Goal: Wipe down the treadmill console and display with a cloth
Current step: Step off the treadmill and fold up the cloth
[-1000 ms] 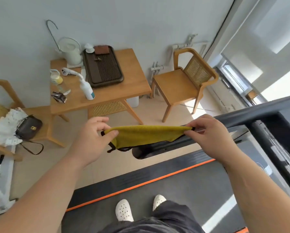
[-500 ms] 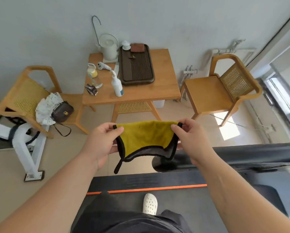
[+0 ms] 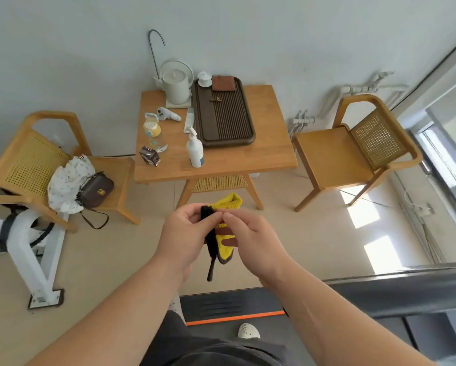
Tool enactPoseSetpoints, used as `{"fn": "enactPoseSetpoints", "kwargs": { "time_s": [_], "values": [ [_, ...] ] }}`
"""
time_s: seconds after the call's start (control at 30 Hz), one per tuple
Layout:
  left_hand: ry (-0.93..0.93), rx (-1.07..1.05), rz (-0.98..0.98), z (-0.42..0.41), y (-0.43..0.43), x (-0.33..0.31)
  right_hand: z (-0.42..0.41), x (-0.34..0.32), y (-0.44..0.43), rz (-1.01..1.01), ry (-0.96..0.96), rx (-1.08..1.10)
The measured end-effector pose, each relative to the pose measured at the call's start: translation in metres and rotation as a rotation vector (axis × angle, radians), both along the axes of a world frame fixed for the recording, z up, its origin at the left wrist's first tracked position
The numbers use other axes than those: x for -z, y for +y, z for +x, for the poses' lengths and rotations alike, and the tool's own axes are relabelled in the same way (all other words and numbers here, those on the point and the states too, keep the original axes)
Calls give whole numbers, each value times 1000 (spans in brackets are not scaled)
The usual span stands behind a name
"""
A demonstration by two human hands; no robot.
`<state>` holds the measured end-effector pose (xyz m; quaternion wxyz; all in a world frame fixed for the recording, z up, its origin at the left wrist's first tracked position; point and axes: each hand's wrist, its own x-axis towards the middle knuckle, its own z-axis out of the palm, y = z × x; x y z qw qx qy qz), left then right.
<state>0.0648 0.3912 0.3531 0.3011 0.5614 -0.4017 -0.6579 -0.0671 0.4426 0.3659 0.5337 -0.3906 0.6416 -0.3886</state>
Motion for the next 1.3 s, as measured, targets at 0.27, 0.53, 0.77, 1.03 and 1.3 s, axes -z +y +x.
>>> {"fn": "enactPoseSetpoints", "kwargs": {
  "time_s": [0.27, 0.53, 0.77, 1.03, 1.3],
  "values": [
    [154, 169, 154, 77, -122, -4, 35, 26, -91, 140, -138, 160],
    [86, 161, 302, 96, -212, 42, 43, 59, -158, 186, -126, 254],
    [15, 302, 341, 59, -258, 146, -2, 160, -222, 334, 100, 139],
    [46, 232, 358, -53, -334, 301, -111, 316, -314, 269, 263, 181],
    [-49, 236, 270, -121, -377, 300, -145, 344, -365, 264, 294, 270]
  ]
}}
